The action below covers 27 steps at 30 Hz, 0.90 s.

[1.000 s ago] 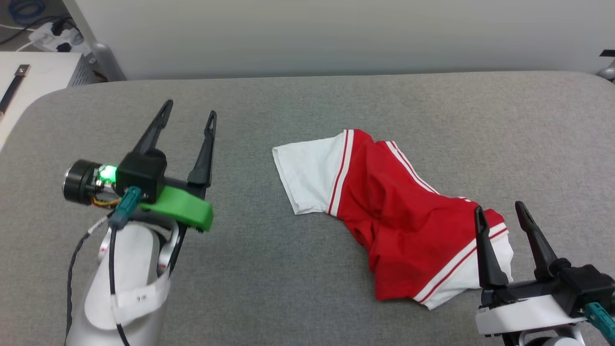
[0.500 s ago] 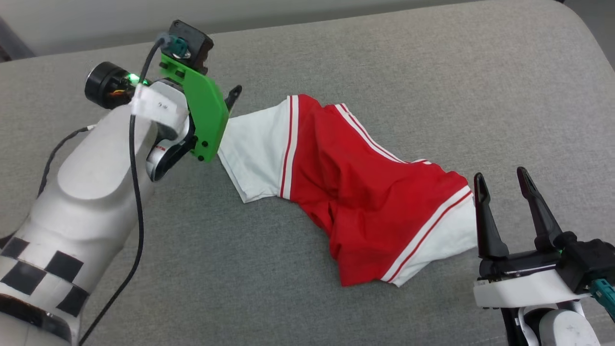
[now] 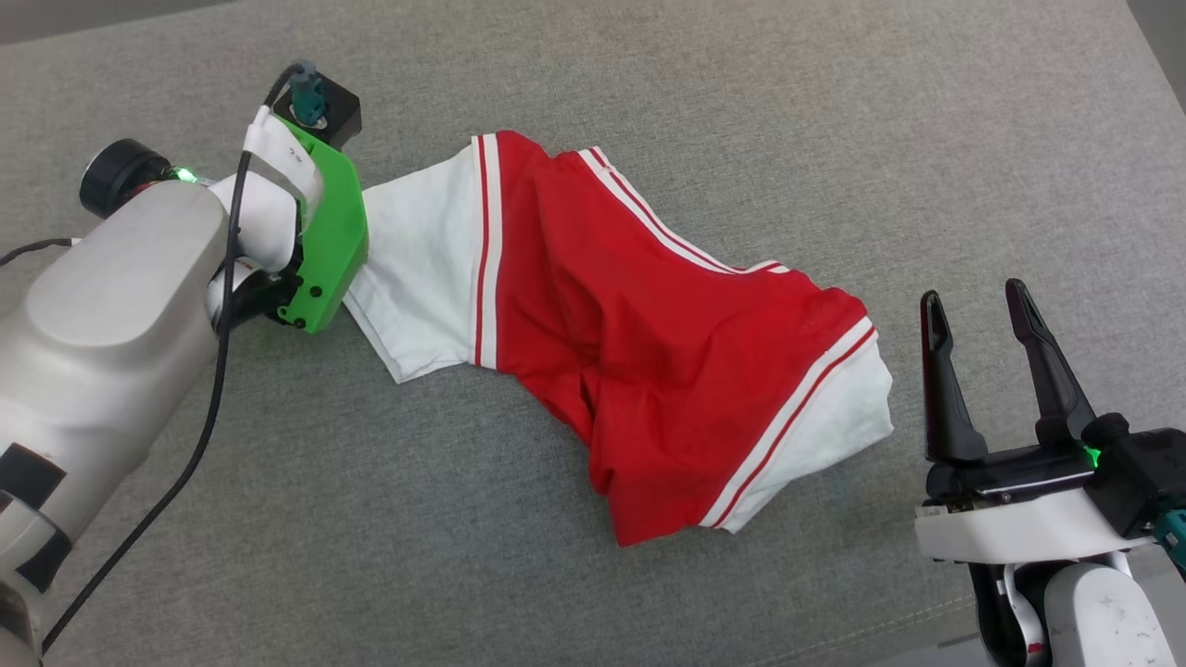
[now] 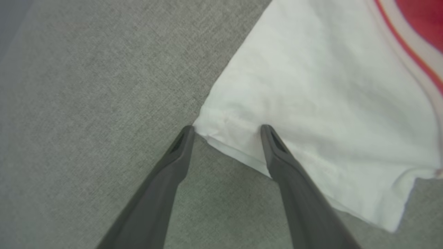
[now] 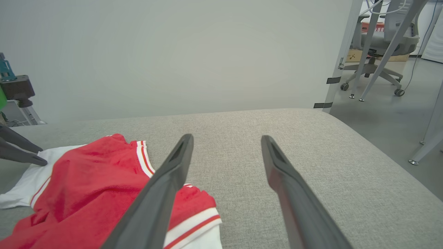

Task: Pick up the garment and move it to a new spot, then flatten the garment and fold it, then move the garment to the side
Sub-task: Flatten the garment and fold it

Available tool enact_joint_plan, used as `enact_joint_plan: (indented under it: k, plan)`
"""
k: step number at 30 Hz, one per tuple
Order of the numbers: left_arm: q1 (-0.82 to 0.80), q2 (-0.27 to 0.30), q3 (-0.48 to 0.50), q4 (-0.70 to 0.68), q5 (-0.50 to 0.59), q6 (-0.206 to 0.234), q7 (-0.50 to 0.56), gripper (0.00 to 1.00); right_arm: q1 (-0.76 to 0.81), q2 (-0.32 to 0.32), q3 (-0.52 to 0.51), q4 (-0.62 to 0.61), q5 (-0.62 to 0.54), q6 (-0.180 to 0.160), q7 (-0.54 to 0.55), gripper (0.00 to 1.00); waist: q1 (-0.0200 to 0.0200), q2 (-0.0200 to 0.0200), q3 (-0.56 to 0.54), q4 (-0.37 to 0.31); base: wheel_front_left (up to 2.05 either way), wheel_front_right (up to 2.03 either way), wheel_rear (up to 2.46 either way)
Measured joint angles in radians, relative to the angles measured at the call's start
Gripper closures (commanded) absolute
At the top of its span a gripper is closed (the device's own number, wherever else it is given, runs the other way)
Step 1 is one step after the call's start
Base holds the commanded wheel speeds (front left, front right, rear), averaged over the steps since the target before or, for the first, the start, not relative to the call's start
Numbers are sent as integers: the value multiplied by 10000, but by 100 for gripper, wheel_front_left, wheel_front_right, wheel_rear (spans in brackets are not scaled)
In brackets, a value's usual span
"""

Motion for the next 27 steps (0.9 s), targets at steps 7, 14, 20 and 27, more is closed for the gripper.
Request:
enact_joint_plan:
  k: [7,14,20,27]
  plan:
    - [-407,222,-848,184,-552,0,174,0,-142,0,19,-8,12,2,0,0,-1,0,356,-221,0,0,0]
    - [-397,332,-1191,-67,-723,-4,-232,100,-142,0,6,23,10,2,0,0,-1,0,301,-165,0,0,0]
    - [-248,322,-1498,-15,-633,-6,-1785,100,-93,0,-77,46,-12,2,0,0,-1,-1,-45,42,0,0,0]
    - [33,834,-1526,113,-1016,-6,-3057,100,306,0,-117,105,-90,2,0,0,-1,0,-580,503,0,0,0]
